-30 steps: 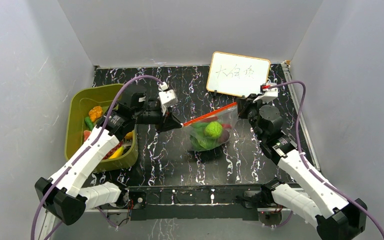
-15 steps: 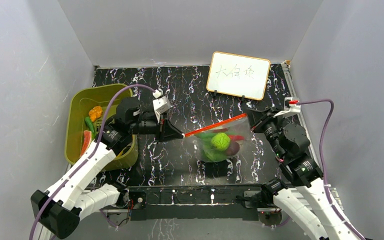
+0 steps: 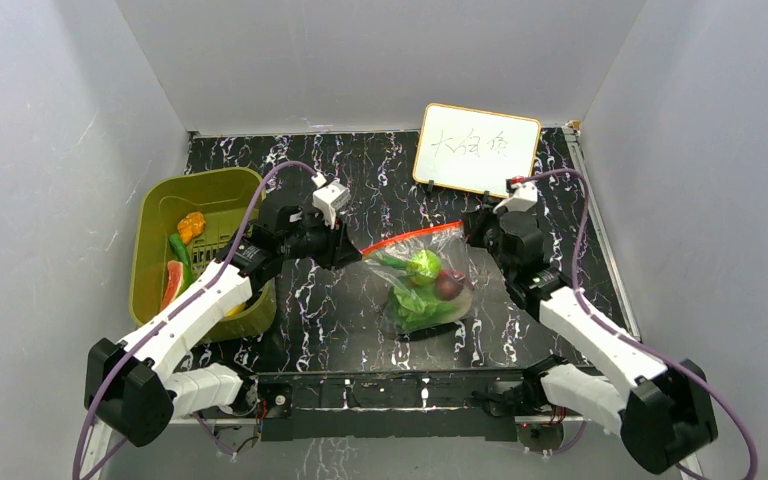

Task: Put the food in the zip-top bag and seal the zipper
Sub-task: Place the zipper food storage bag at the center of the board, then reset both arms

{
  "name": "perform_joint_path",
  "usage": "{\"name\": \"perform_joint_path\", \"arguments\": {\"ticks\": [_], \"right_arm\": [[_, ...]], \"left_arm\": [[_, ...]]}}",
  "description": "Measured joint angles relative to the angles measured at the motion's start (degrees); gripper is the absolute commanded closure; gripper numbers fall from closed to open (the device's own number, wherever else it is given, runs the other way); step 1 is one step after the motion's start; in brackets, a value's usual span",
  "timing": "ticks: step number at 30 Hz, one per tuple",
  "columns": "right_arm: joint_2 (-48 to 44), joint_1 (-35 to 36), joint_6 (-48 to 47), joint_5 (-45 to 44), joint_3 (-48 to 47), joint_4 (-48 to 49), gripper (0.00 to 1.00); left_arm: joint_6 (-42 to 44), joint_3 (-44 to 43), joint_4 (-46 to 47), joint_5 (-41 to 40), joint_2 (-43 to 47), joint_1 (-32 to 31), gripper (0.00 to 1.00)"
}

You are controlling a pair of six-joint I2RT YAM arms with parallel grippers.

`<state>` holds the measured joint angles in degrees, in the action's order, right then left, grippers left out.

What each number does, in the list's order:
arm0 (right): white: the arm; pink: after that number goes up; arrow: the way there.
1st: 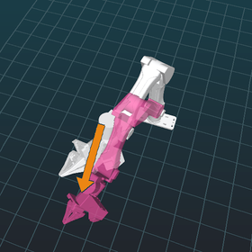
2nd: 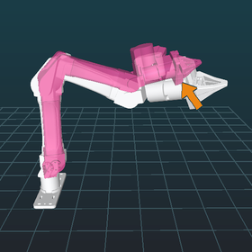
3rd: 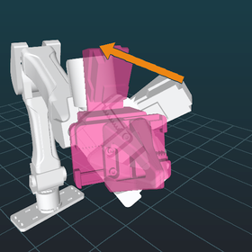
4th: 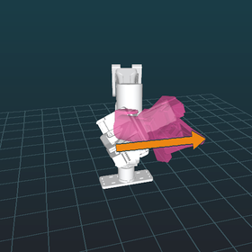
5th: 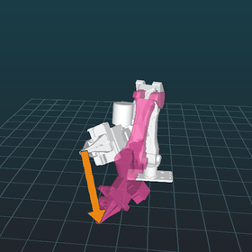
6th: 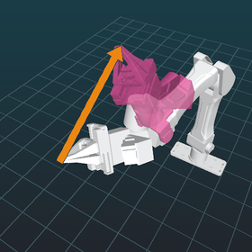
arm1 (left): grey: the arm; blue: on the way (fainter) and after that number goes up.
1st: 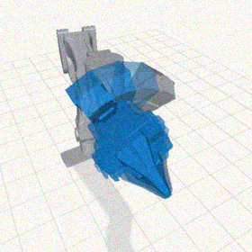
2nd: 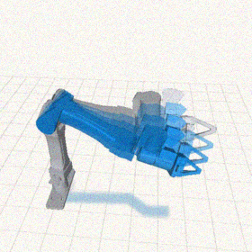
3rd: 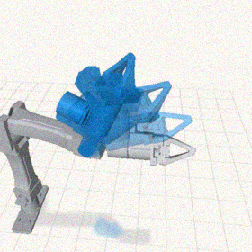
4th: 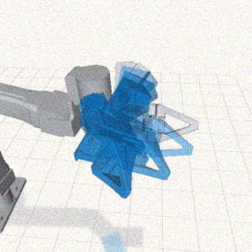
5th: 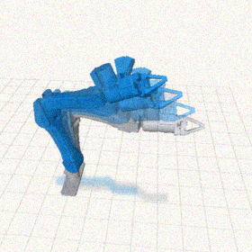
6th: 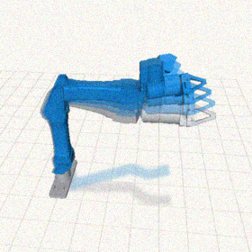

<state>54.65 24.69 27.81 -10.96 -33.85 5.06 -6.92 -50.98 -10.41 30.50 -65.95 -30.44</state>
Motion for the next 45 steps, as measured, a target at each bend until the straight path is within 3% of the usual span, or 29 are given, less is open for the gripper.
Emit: {"name": "perform_joint_path", "arguments": {"ticks": [4,5,6,7,9,14,22,27,45], "right_arm": [[7.0,-0.2,-0.7,2.0,-1.9,5.9,1.0],[8.3,-0.3,-0.7,2.8,-2.2,7.2,1.0],[9.7,-0.3,-0.7,3.8,-2.6,8.5,1.0],[11.1,-0.4,-0.7,4.6,-3.2,9.6,1.0],[13.9,-0.4,-0.7,6.2,-4.8,10.9,1.0],[17.9,-0.4,-0.6,9.1,-9.2,11.3,0.83],[14.5,-0.4,-0.3,9.6,-13.1,5.3,0.28],[9.4,-0.4,-0.6,9.6,-14.5,-1.2,0.03],[-12.3,-0.4,-2.1,10.8,-17.0,-20.8,0.02]], "left_arm": [[0.9,-1.8,-0.5,-6.6,-0.2,0.0,0.43],[1.3,-2.6,-0.5,-8.0,-0.1,0.0,0.2],[1.6,-3.4,-0.5,-9.2,0.1,0.0,0.04],[2.0,-4.0,-0.4,-10.3,0.3,0.0,0.02],[2.1,-4.7,-0.3,-12.0,1.4,0.0,0.02],[2.0,-4.7,0.0,-15.6,6.1,0.0,0.02],[-3.8,-4.7,0.0,-24.7,9.9,0.0,0.02],[-9.1,-5.6,-1.4,-30.6,10.4,0.0,0.02],[-16.3,-11.2,-2.9,-32.7,13.8,0.0,0.01]]}}
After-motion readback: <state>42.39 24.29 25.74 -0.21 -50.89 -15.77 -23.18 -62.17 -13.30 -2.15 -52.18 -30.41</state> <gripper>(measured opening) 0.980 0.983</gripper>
